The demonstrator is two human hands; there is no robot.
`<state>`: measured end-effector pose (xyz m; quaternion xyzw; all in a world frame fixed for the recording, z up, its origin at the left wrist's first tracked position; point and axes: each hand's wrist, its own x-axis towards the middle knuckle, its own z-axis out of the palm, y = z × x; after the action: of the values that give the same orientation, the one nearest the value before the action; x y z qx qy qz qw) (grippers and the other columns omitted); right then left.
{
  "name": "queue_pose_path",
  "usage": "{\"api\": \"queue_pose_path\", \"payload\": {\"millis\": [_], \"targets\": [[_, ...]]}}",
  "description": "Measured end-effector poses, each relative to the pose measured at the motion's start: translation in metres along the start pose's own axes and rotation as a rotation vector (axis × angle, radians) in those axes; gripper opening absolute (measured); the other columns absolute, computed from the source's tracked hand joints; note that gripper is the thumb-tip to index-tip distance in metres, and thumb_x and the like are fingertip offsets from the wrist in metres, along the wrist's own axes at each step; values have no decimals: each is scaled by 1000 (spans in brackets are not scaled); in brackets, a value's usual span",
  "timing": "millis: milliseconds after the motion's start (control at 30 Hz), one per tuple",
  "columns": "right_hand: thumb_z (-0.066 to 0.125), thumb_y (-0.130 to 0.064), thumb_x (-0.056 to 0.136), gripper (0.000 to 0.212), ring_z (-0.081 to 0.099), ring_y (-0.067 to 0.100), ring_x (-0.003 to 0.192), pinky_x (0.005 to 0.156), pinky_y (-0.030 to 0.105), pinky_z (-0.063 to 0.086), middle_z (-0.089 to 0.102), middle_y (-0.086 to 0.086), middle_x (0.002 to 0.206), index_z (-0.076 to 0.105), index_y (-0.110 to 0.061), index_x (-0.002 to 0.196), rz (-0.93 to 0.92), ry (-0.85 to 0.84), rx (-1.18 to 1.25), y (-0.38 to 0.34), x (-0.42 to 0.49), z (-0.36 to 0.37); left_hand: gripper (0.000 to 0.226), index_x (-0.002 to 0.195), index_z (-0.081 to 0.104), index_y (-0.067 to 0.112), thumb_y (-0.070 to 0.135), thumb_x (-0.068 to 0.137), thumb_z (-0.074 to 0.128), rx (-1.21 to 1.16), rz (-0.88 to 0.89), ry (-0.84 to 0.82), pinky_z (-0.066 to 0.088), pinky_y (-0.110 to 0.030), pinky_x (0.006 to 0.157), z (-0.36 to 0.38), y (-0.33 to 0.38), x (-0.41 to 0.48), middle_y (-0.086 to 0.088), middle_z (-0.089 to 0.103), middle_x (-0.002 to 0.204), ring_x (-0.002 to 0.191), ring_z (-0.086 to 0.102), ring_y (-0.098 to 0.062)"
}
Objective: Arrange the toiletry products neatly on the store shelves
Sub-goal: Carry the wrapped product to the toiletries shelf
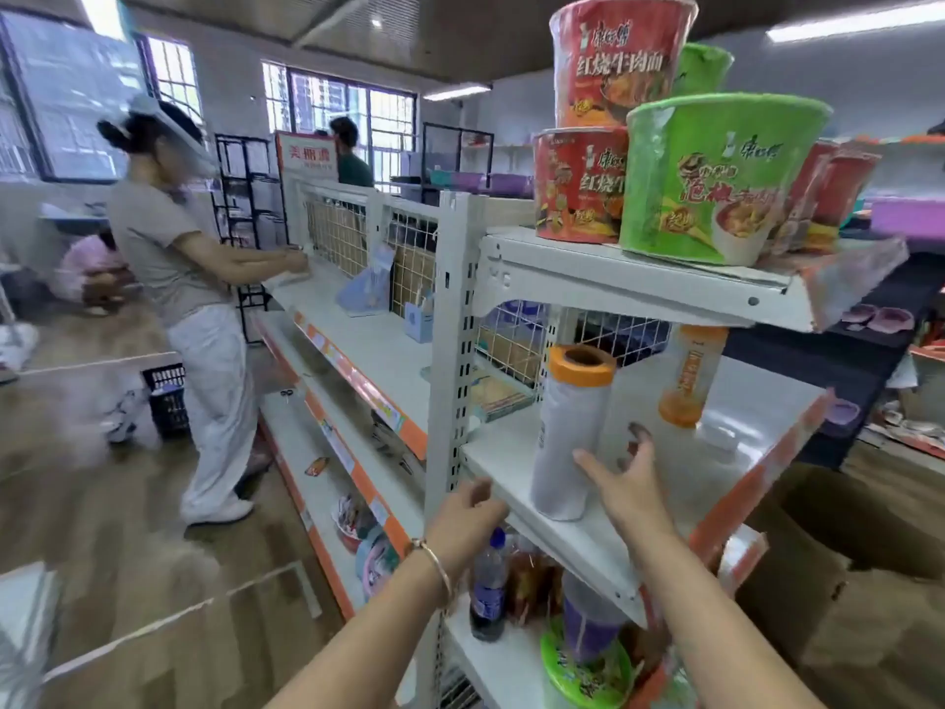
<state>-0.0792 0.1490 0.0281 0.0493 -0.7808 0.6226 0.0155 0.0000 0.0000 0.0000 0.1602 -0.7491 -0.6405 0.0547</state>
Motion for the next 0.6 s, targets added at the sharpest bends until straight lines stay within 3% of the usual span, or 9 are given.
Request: {"api": "queue_pose_path", "payload": {"millis": [67,167,233,300,367,433,500,533,600], "targets": [[76,-25,75,95,26,33,139,110,47,31,17,14,154,14,-19,147,-30,72,-52,-1,12,10,54,140,39,17,17,88,52,118,24,-10,44,-22,89,2,5,22,-1,47,141,114,56,-14],[83,-22,66,102,31,35,136,107,48,36,27,16,148,20,-17,145,-65,32,-39,2,25,30,61,142,36,23,14,84,54,110,51,-5,43,-11,63,11,13,48,-1,40,149,82,55,-2],[86,-18,61,98,44,35,124,99,50,45,43,14,135,27,-17,139,-95,-2,2,9,32,38,61,139,42,24,5,82,52,74,73,-38,39,-7,54,20,14,55,-4,49,142,76,53,-2],[84,-8,62,82,55,32,108,86,43,51,53,11,118,35,-14,129,-116,-36,83,9,32,38,57,127,55,24,-6,79,48,32,121,-99,40,-4,55,27,16,51,0,63,123,74,53,0],[81,0,64,68,60,24,90,71,32,50,57,6,102,40,-17,115,-144,-67,144,8,30,35,54,106,61,28,-14,77,44,-29,136,-108,47,-2,61,27,15,47,10,65,105,86,56,3],[82,2,62,65,60,18,82,62,28,49,58,0,92,41,-18,108,-174,-141,183,6,23,39,51,98,62,28,-14,78,43,-76,125,-71,47,-1,60,21,12,37,9,66,92,77,57,10],[82,-4,56,65,63,17,84,65,32,52,61,0,93,43,-17,107,-187,-258,189,6,13,50,46,87,63,29,-12,76,44,-94,87,4,44,-3,55,9,3,24,13,65,70,59,55,10],[82,-4,56,65,64,17,85,68,35,53,62,2,95,44,-17,107,-190,-318,178,6,7,58,45,82,62,31,-10,72,47,-93,72,37,45,-6,57,-1,-3,16,15,64,66,61,56,6],[81,4,62,63,64,21,89,77,42,54,63,8,101,45,-16,110,-176,-460,180,5,-6,77,41,82,62,33,-4,67,55,-69,56,72,50,-17,73,-23,-10,-8,12,66,79,80,59,-5]]}}
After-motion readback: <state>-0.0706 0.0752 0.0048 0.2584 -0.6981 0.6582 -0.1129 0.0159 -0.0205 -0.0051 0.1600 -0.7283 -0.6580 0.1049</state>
